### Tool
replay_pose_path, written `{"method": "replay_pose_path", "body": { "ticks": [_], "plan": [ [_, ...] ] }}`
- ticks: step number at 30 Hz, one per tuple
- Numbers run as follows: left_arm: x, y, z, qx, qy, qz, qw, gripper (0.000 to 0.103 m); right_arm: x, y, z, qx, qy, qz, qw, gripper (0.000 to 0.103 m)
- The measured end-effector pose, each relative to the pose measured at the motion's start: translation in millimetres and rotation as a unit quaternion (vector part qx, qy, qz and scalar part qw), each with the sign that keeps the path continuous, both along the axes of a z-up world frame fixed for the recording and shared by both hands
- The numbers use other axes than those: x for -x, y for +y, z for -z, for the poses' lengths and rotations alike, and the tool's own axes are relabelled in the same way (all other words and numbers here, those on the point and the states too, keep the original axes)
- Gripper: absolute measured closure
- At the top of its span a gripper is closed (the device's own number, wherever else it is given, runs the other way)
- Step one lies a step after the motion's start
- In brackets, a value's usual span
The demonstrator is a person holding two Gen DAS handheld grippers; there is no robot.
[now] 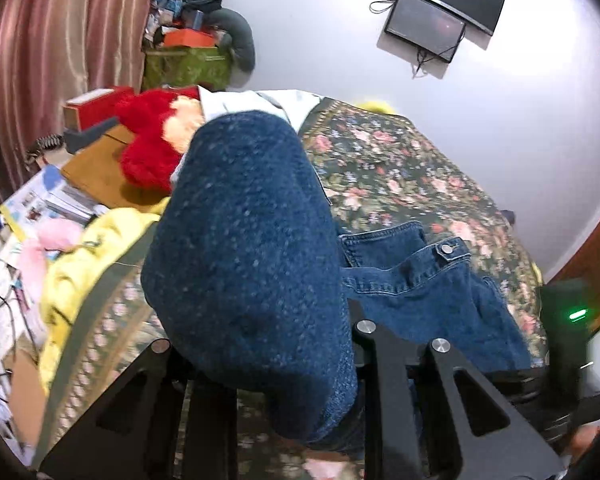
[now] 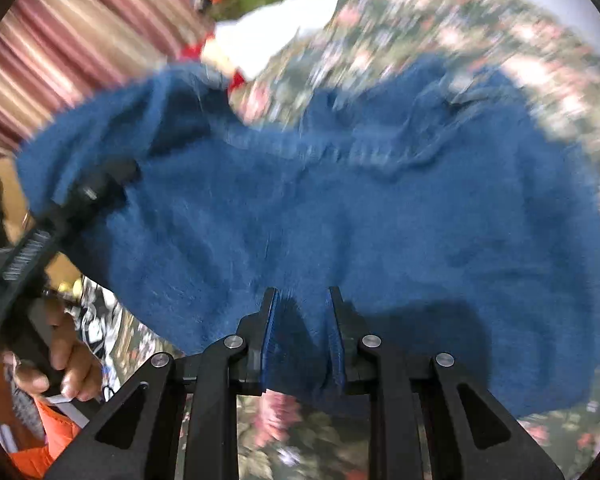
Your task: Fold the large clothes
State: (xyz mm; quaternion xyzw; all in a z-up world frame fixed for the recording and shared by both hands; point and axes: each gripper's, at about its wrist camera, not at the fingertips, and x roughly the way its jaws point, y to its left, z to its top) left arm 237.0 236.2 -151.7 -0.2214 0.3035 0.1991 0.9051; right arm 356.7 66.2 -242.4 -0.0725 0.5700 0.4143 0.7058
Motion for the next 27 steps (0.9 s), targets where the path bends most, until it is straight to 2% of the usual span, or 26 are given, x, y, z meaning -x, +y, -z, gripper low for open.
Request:
{"method": "replay_pose_path", "body": {
  "ticks": [3, 6, 10, 12, 17, 20, 24, 27],
  "plan": [
    [-1, -3, 5, -0.036, 0.018, 0.000, 0.9992, 0.083, 4, 28, 33, 0.013, 0.041, -0.024, 0.999, 0.084],
    [-8, -16, 4, -0.072, 0.023, 0.010, 0.9970, 0.083, 0, 40, 52, 0.006, 0.085, -0.027, 0.996, 0.084],
    [-24, -38, -15, -0.104, -0.001, 0.046, 0.9935, 0.083, -14, 23, 43, -0.005, 0.120, -0.017, 0.993, 0.084],
    [-34, -55, -25, -0.120, -0.013, 0.068, 0.9903, 0.083, -21, -2, 26, -0.019, 0.102, 0.005, 0.995, 0.084],
    [-64, -110, -41, -0.158, -0.033, 0.131, 0.9782, 0.084, -29, -100, -29, -0.022, -0.001, 0.088, 0.996, 0.084],
    [-80, -151, -41, -0.171, -0.038, 0.176, 0.9686, 0.084, -37, -156, -44, -0.012, -0.018, 0.135, 0.991, 0.084],
    [-96, -204, -19, -0.181, -0.010, 0.252, 0.9505, 0.084, -34, -227, -55, 0.005, -0.040, 0.201, 0.979, 0.084],
    [-103, -239, 17, -0.199, 0.053, 0.307, 0.9291, 0.082, -28, -260, -56, -0.003, -0.029, 0.226, 0.974, 0.084]
  ]
}}
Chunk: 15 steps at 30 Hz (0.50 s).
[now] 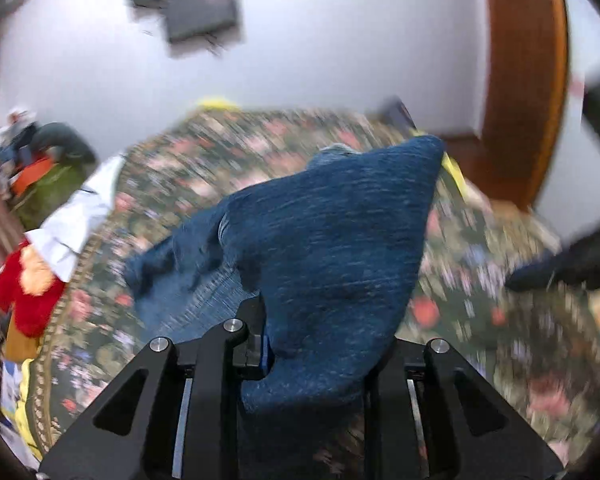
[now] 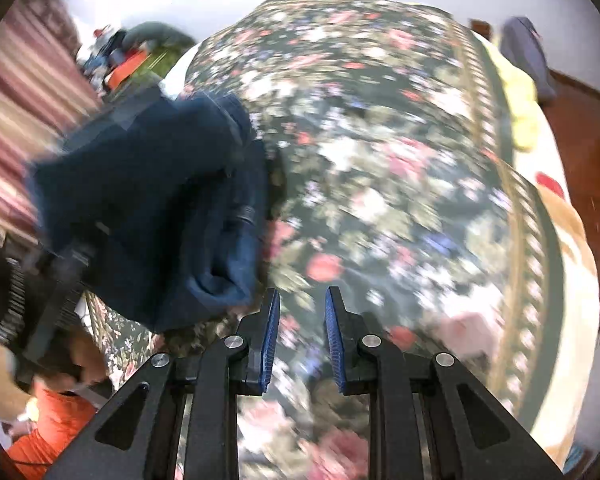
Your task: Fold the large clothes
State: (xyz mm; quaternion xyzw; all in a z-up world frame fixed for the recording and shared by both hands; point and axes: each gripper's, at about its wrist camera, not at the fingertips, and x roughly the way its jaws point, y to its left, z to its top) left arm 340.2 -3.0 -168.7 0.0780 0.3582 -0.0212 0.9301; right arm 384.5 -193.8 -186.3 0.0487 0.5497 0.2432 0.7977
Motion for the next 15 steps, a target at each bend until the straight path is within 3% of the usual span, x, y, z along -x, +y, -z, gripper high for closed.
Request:
{"method": "replay_pose_path", "body": {
  "ticks": [3, 5, 8, 10, 15],
  "plan": [
    [5, -18, 17, -0.045, 0.012, 0.006, 0.9989, 0.078, 13, -21, -3, -0.009, -0.004, 0.014, 1.000, 0.084],
    [10, -18, 15, -0.051, 0.020, 0.006, 0.9985, 0.068, 22, -24, -7, -0.010, -0.010, 0.017, 1.000, 0.084],
    [18, -10, 3, -0.012, 0.040, 0.021, 0.9989, 0.052, 30, -27, -13, -0.009, -0.026, 0.014, 1.000, 0.084],
    [32, -12, -7, 0.016, 0.041, 0.041, 0.9982, 0.034, 32, -23, -20, -0.014, -0.037, 0.006, 0.999, 0.084],
    [68, 13, -40, 0.045, 0.006, 0.023, 0.9987, 0.023, 44, 1, -51, -0.029, -0.073, -0.029, 0.996, 0.084]
  ]
}}
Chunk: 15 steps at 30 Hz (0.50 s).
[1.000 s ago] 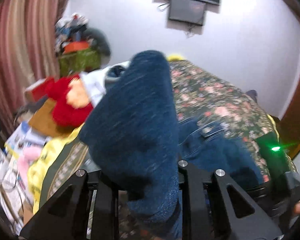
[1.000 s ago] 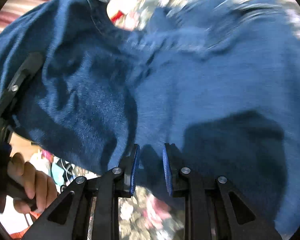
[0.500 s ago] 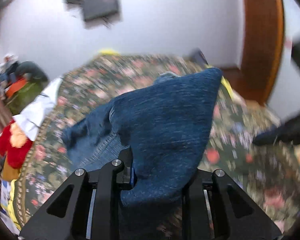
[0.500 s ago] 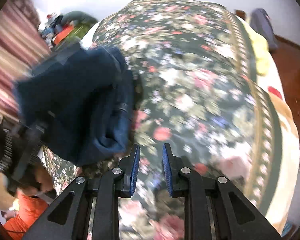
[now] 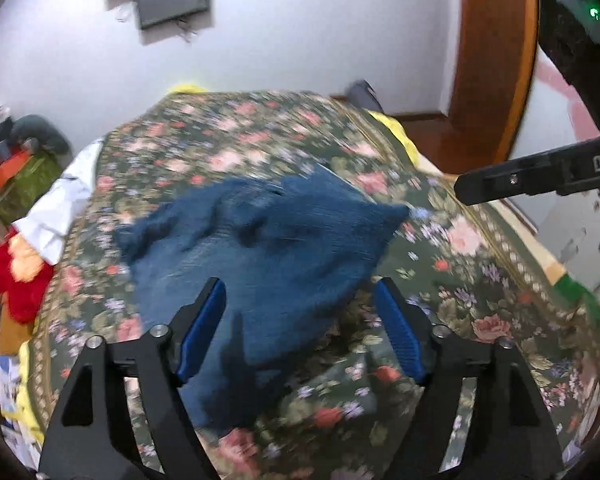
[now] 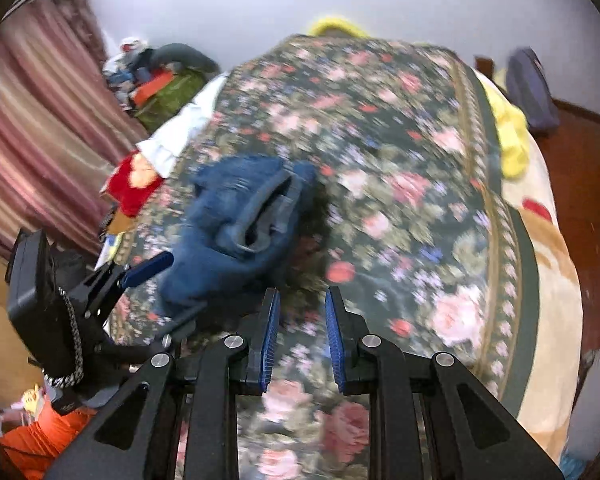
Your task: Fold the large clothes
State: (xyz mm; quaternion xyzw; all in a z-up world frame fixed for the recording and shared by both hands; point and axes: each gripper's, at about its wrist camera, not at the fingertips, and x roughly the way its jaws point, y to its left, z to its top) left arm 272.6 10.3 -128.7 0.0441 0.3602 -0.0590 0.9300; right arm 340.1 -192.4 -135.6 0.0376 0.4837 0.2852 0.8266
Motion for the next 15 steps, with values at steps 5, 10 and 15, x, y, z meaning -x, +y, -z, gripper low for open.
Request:
{"method": "replay_pose_path", "body": {
  "ticks": [5, 10, 15],
  "plan": [
    [12, 50, -25, 0.013, -0.033, -0.060, 0.9976, 0.009, 11, 48, -30, 0.002, -0.056, -0.051, 0.997, 0.084],
    [1, 102, -21, 0.027, -0.010, -0.116, 0.9928, 0.008, 16, 110, -34, 0.025, -0.092, -0.099, 0.991, 0.084],
    [-20, 123, 24, 0.047, 0.050, -0.132, 0.9889, 0.008, 9, 158, -6, 0.091, -0.118, -0.110, 0.983, 0.084]
  ]
}}
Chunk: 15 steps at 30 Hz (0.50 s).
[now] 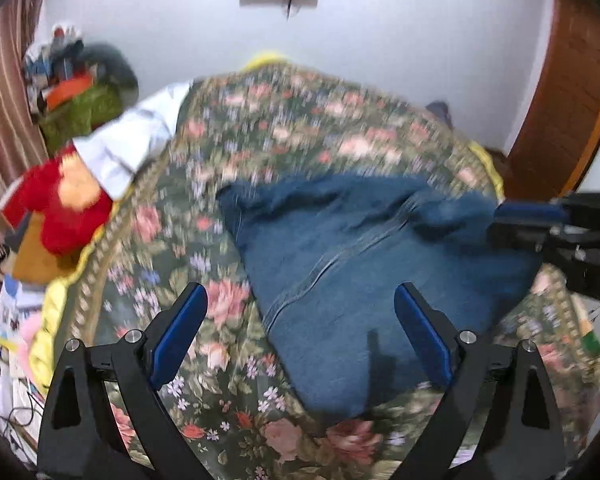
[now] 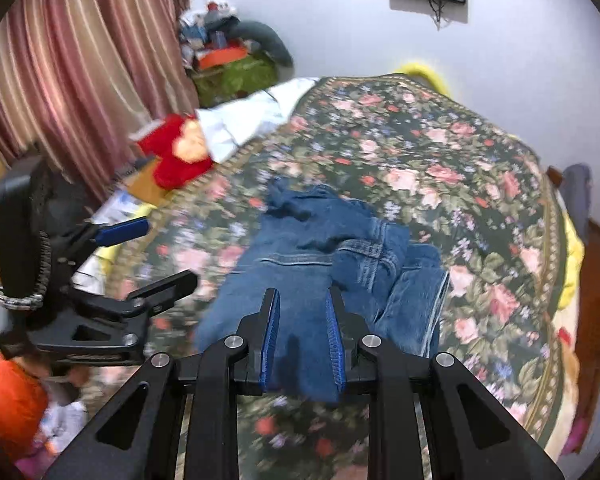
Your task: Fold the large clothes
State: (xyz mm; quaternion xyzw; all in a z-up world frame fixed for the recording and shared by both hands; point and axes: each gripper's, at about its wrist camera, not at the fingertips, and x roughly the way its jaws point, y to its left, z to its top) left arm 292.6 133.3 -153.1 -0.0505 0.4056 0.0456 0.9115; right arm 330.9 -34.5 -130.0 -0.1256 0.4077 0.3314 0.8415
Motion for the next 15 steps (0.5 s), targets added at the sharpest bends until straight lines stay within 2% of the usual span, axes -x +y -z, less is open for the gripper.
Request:
{"method": "replay_pose_path", "body": {
  "ticks": [3, 6, 8, 11, 14, 15],
  "plan": [
    [-10, 0, 47, 0.002, 0.058, -0.001, 0.9983, 0.007, -12, 9, 31, 0.074, -0.018, 0.023, 0.997, 0.084],
    [3, 1, 65, 0.050, 0.040, -0.005, 0.9979, 0.007, -17, 0, 60, 0.124, -0.017, 0.027, 0.992, 0.084],
    [8, 1, 70, 0.076, 0.036, -0.005, 0.9965, 0.007, -19, -12, 73, 0.133, -0.003, 0.028, 0.991, 0.084],
    [14, -2, 72, 0.080, 0.033, -0.012, 0.9962, 0.007, -15, -33, 85, 0.116, 0.009, 0.031, 0.993, 0.084],
    [21, -9, 67, 0.045, 0.028, -0.013, 0.9985, 0.007, -11, -50, 88, 0.095, 0.021, 0.043, 0.994, 0.084],
    [24, -12, 65, 0.028, 0.025, -0.010, 0.9992, 0.007, -11, -55, 89, 0.091, 0.024, 0.049, 0.994, 0.079]
  ]
}}
